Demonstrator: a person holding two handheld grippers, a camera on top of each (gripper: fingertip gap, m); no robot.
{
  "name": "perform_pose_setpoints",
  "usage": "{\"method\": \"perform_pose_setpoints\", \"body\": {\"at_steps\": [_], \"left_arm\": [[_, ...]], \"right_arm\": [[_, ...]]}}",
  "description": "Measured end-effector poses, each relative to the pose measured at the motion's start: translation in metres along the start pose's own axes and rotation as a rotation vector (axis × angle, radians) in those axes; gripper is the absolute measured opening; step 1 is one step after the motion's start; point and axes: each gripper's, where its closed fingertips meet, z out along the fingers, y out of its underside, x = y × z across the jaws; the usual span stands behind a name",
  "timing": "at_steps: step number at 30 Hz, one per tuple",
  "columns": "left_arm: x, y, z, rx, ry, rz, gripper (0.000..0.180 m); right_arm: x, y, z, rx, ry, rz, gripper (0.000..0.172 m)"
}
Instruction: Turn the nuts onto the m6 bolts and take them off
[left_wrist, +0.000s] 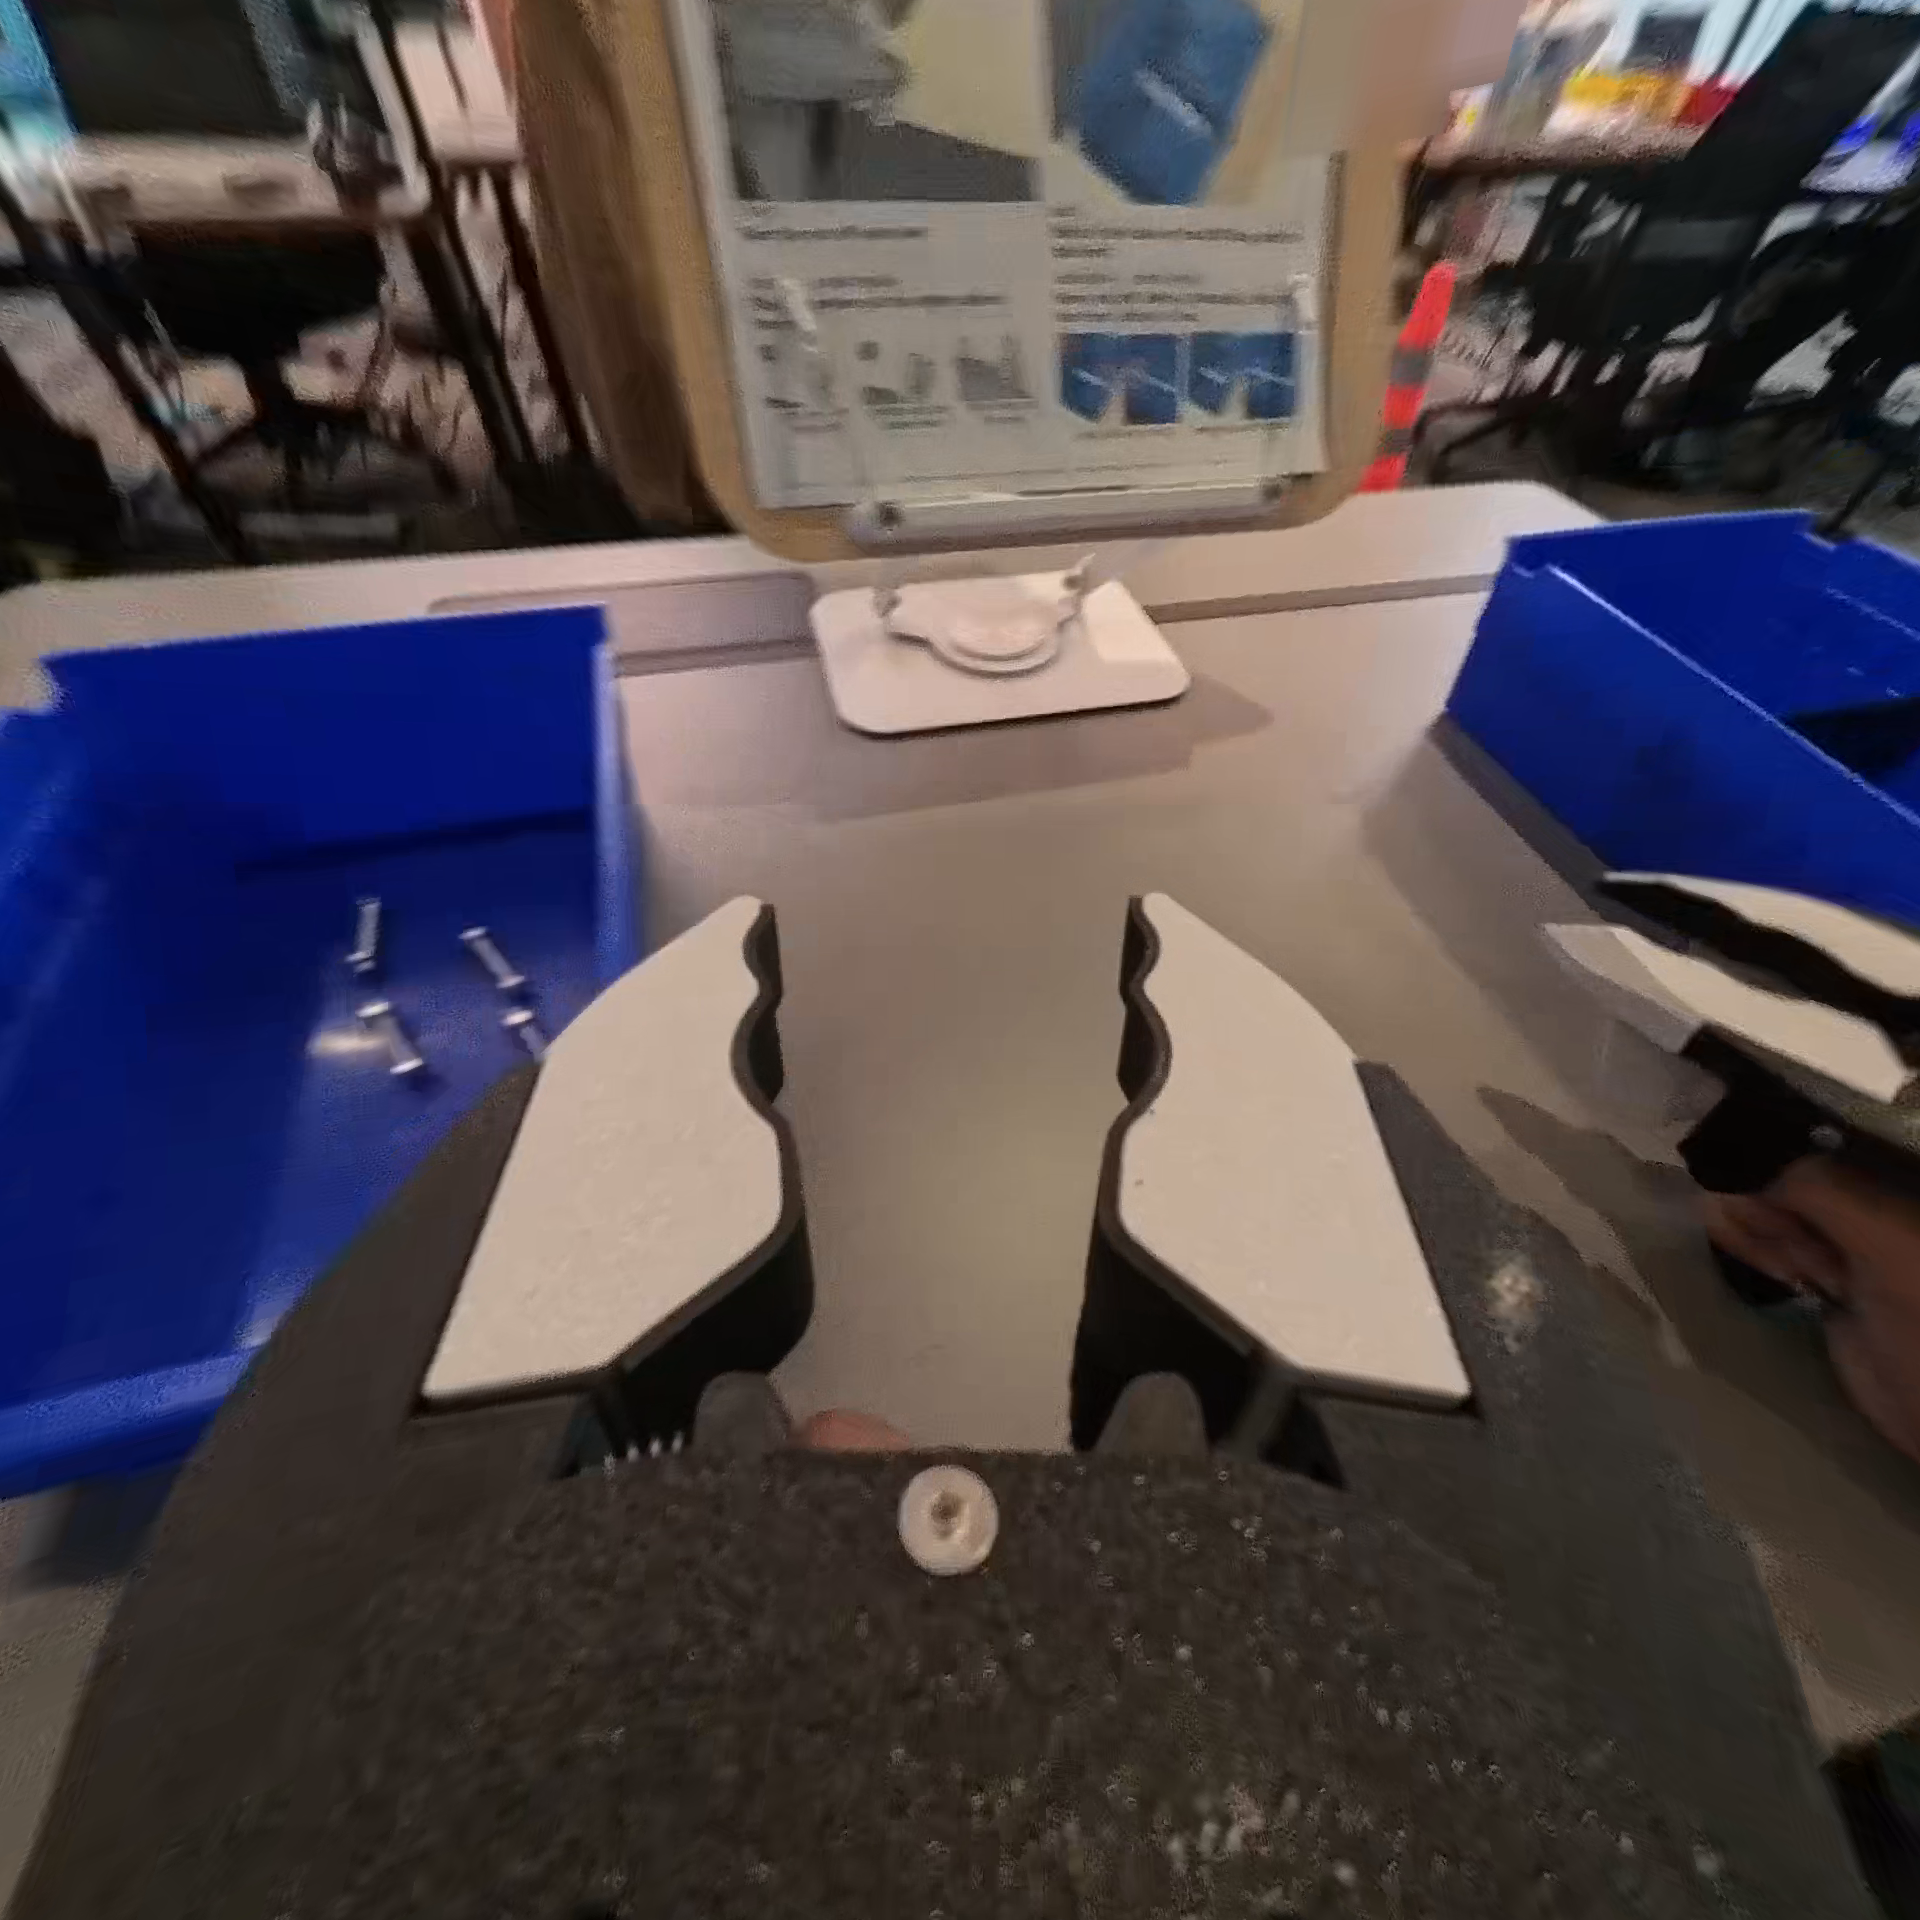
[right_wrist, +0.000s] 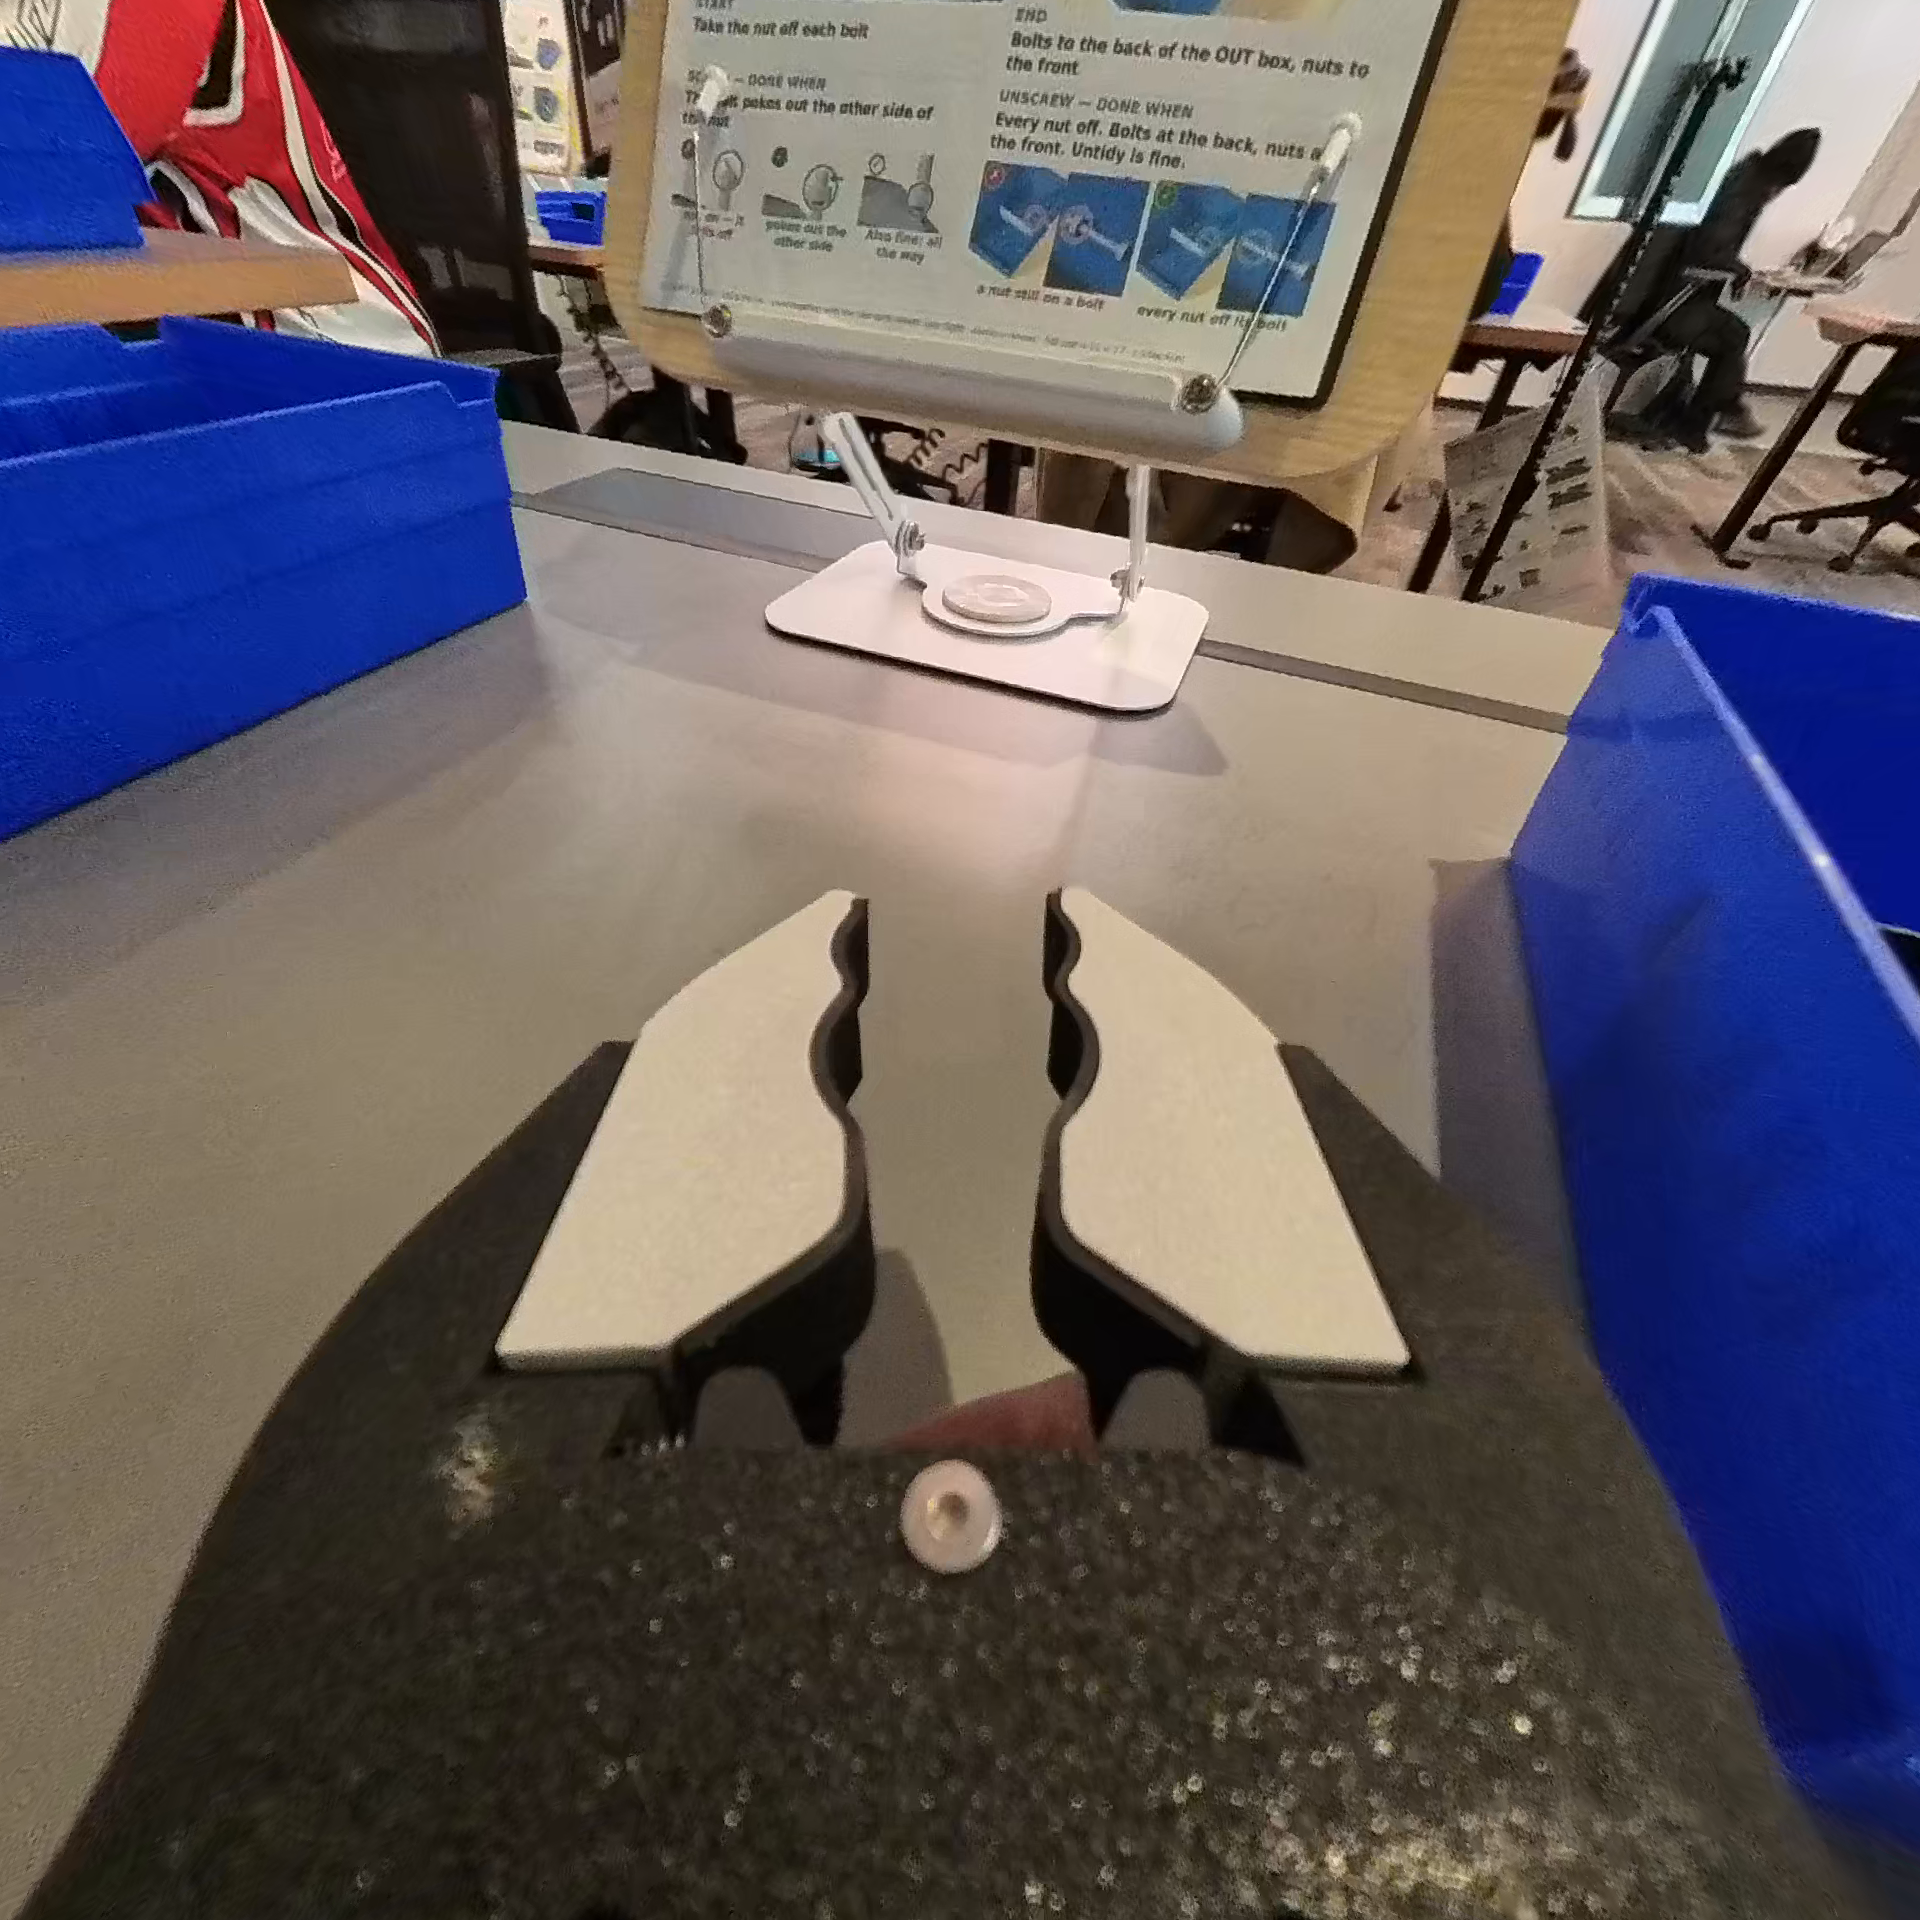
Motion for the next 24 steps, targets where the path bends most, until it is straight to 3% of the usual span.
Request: {"method": "perform_pose_setpoints", "body": {"at_steps": [3, 5, 7, 10, 14, 17, 24], "left_arm": [[-0.057, -0.040, -0.007, -0.182, -0.004, -0.104, 0.065], [-0.114, -0.047, 0.007, -0.282, -0.120, -0.151, 0.062], [-0.159, -0.030, 0.029, -0.409, -0.201, -0.212, 0.056], [-0.198, 0.022, 0.063, -0.622, -0.245, -0.347, 0.056], [-0.210, 0.083, 0.095, -0.803, -0.218, -0.560, 0.051], [-0.218, 0.112, 0.105, -0.885, -0.263, -0.580, 0.049], [-0.224, 0.135, 0.114, -0.961, -0.323, -0.566, 0.047]], "right_arm": [[0.002, -0.001, -0.001, 0.012, -0.008, 0.029, 0.032], [0.002, -0.002, -0.002, 0.018, -0.014, 0.036, 0.031], [0.001, -0.001, -0.001, 0.010, -0.021, 0.037, 0.031], [0.000, 0.001, 0.001, -0.010, -0.035, 0.033, 0.030], [-0.003, 0.004, 0.004, -0.033, -0.056, 0.028, 0.029], [-0.006, 0.006, 0.007, -0.056, -0.073, 0.021, 0.028], [-0.010, 0.006, 0.007, -0.056, -0.080, -0.004, 0.027]]}}
